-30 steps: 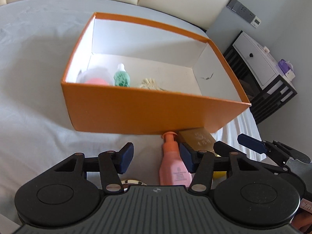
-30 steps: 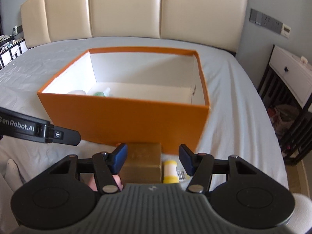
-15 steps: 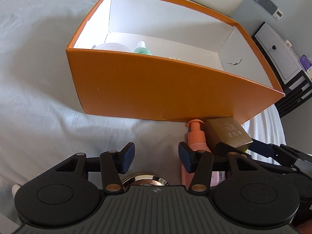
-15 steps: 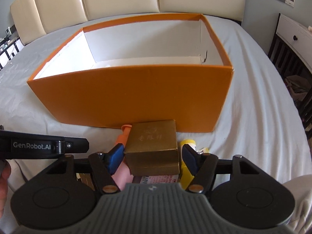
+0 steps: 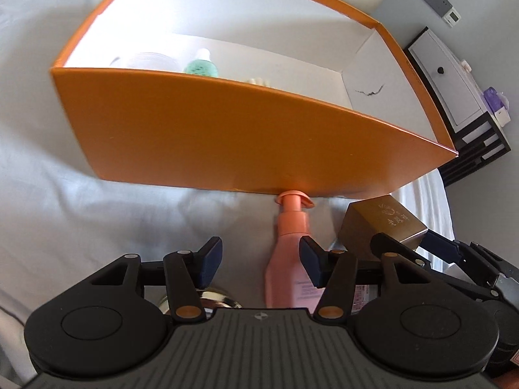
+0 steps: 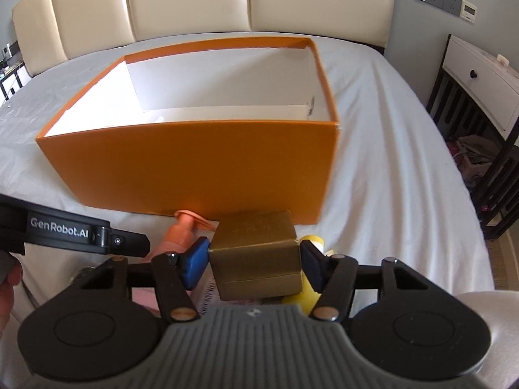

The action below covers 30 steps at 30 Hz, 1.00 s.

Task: Organize rigid objects
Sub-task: 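Grasp the pink pump bottle with the left gripper while the right grasps the gold box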

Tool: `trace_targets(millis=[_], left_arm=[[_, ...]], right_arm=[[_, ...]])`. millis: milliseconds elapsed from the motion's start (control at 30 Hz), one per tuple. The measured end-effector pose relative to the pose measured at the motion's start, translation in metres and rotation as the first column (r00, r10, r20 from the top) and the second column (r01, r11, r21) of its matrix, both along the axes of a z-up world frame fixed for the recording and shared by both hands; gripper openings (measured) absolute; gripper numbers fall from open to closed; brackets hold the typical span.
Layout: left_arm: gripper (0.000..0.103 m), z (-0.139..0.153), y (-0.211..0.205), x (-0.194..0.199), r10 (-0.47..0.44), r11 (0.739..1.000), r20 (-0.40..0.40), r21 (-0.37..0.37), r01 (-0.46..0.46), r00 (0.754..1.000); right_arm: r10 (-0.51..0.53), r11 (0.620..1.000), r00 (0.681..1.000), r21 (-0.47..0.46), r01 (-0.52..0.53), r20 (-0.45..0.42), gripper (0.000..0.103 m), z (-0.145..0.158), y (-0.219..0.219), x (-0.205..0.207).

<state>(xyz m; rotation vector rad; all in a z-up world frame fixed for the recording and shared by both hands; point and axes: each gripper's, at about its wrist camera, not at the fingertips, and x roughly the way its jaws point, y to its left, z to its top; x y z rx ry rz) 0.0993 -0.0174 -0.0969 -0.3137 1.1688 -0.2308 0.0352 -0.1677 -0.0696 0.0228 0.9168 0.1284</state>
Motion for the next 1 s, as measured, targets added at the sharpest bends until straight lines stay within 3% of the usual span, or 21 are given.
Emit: trace_targets(millis=[133,267,400,567,633,700,1000], left_arm=[[0.070,-0.007,-0.011,0.013,-0.001,1.000,-0.053,-0.015,0.000,0.999],[0.071,-0.017,-0.019,0.025,-0.001,0.999,-0.100,-0.035,-0.002,0.995],[0.070,-0.025,-0.029,0.033,-0.009,1.000,-0.116,-0.003,0.008,0.993],[0.060,-0.027,-0.038,0.035,-0.022,0.999,-0.082,0.040,0.026,0.996],[0.051,-0.027,-0.042,0.033,-0.035,0.997,-0.054,0.069,0.039,0.998],[0.036,-0.026,-0.043,0.031,-0.036,0.997,-0.034,0.073,0.038,0.999],[0.033,-0.023,-0.017,0.013,0.065,0.997,-0.008,-0.038,-0.065,0.998]], right_arm=[[-0.064,0.991,0.996,0.114,0.070,-0.059,0.060,-0.009,-0.018,0.005],[-0.046,0.994,0.998,0.096,0.049,-0.034,0.060,-0.010,-0.013,0.004],[-0.032,0.995,0.999,0.090,0.034,-0.018,0.060,-0.011,-0.010,0.004],[-0.022,0.997,1.000,0.072,0.023,-0.009,0.061,-0.012,-0.006,0.004],[-0.011,0.999,1.000,0.042,0.011,-0.006,0.060,-0.013,-0.002,0.004],[-0.003,1.000,1.000,0.031,0.003,0.002,0.060,-0.013,0.000,0.003],[-0.025,0.998,1.000,0.066,0.024,0.006,0.060,-0.011,-0.005,0.000]])
